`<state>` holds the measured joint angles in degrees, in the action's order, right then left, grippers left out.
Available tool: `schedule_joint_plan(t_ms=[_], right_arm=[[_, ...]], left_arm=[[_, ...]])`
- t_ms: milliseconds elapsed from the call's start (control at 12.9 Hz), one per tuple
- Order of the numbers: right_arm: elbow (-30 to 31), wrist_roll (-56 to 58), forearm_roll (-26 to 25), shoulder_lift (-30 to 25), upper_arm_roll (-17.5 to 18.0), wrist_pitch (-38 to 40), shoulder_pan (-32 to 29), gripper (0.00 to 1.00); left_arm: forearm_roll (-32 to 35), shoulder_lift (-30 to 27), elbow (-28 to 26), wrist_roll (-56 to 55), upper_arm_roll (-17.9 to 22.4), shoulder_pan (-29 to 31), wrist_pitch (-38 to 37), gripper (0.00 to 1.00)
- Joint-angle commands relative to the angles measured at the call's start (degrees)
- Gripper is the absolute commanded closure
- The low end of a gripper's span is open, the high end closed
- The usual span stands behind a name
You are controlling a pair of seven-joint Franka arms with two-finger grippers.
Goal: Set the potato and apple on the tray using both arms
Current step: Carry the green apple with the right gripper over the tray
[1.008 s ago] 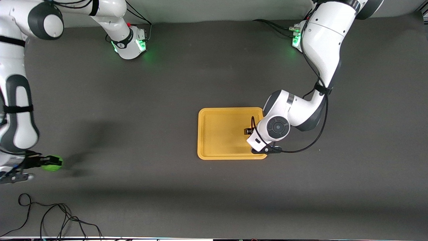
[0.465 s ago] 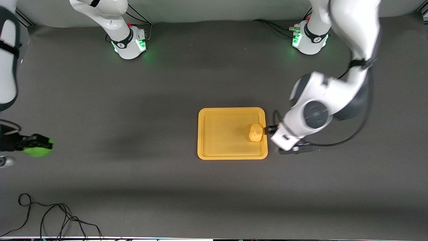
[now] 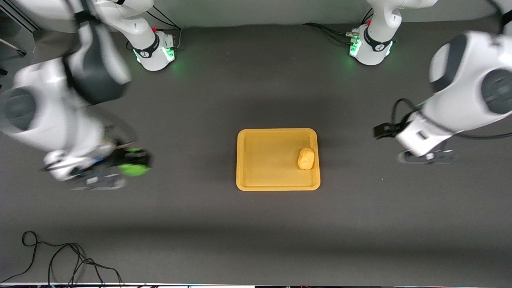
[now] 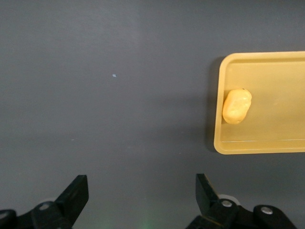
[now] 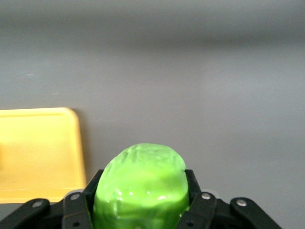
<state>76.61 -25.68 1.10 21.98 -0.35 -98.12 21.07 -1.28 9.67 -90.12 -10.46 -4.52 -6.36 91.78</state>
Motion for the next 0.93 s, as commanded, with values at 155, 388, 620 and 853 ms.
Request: schedule_joint_plan(t_ms=[155,388,620,853], right_arm=[[-13.7,-22.2,-0.5,13.1,-0.4,-0.6,16.5,0.71],[-19.6,-31.6,-0.4,20.5,0.0,-6.4,23.0,0.71],[-18.9,-32.2,-0.4,25.5,0.0,-12.3,24.3,0.71],[-18.6,-32.2,-1.4,31.4,-0.2,-18.9,25.1,0.7]], left_arm=[[6.1,-6.4,-1.4,7.8,0.5,2.0,-0.4,0.0],[5.5,-6.8,0.4,14.7,1.6,4.3,-2.8,0.0],[5.4,-6.8,-0.6,15.6,2.1,4.4,-1.8,0.0],[5.3,-10.0,-3.1,17.0,2.1,5.8,-1.7,0.0]])
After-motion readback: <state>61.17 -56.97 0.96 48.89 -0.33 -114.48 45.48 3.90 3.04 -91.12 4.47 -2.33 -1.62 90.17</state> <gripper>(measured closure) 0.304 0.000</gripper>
